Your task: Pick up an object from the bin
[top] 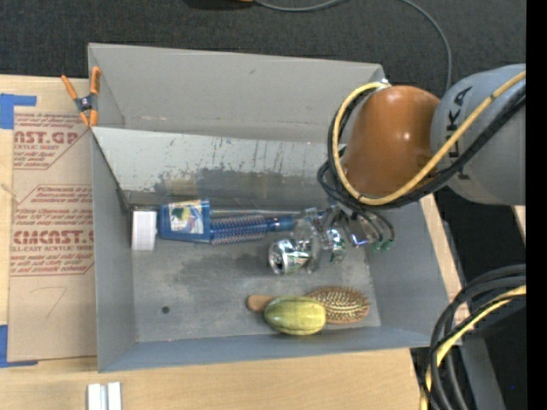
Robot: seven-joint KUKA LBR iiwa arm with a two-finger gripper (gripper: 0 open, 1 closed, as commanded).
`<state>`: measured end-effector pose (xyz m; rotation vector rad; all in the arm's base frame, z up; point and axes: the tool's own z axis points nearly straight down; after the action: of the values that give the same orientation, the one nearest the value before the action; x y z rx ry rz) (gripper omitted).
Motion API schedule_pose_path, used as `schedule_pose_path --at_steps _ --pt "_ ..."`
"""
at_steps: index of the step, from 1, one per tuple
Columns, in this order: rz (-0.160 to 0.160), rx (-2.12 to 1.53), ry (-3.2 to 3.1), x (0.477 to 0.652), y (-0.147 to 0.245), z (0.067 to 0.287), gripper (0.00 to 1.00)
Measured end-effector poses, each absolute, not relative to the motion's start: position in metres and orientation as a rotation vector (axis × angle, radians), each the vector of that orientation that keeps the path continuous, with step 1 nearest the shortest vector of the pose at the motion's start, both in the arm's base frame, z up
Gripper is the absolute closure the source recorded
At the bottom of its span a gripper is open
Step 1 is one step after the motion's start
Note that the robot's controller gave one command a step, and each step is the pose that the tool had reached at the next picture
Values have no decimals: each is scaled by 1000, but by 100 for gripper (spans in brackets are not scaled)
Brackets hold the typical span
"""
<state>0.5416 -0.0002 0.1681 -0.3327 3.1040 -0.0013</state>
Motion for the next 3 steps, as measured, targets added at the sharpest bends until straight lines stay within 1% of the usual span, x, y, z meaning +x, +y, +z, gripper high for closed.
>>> schedule_pose_path --at_steps 1,2,3 --pt "-12 -289 3108 549 8 115 0" --pt "-17 -262 3115 553 14 71 0" --pt "-15 -621 3060 562 18 70 100"
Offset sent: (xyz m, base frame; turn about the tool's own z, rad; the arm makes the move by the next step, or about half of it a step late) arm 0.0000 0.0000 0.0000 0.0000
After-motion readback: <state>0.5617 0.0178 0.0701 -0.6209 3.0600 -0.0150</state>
